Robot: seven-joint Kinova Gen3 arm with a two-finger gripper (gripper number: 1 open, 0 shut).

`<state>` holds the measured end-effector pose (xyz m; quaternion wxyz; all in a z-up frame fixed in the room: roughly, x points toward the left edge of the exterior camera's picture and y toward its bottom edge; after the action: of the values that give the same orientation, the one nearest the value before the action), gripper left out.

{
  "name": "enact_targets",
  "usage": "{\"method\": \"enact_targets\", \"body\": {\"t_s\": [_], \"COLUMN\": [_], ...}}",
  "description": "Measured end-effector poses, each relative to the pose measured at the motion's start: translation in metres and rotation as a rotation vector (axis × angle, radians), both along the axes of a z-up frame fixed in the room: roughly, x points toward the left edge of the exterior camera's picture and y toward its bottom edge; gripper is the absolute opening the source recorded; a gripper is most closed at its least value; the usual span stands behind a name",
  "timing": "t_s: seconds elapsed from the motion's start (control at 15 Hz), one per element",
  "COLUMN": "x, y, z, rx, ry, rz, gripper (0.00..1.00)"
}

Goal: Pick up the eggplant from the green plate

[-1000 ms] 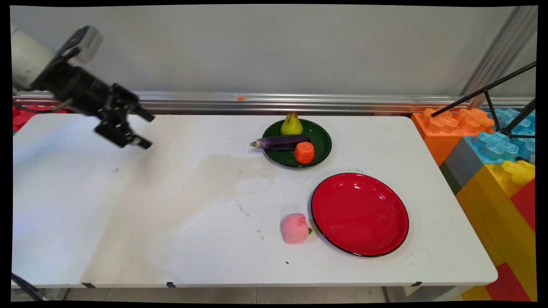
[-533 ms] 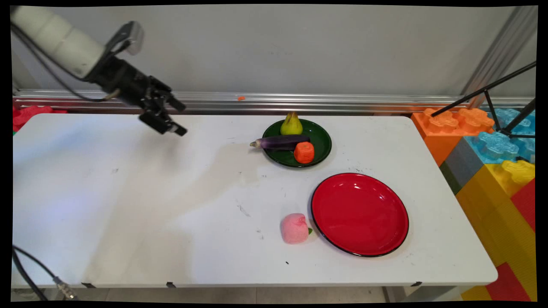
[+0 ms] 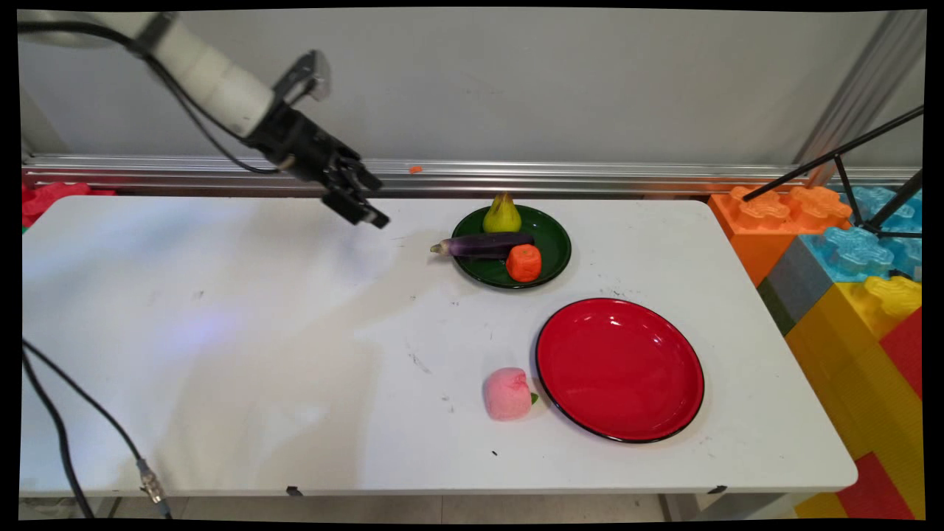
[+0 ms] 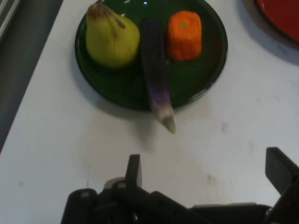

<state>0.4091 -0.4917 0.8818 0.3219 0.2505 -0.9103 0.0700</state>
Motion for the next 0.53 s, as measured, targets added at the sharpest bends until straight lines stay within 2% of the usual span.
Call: {"method": "enact_targets", "body": {"t_s": [0.33, 0.53], "x": [-0.037, -0.053], "y": [-0.039, -0.053], "z": [-0.04, -0.062], "rx": [-0.008, -0.015], "ry": [0.025, 0.025], "rz": [-0.005, -0.002], "gripper": [1.0, 1.0]}}
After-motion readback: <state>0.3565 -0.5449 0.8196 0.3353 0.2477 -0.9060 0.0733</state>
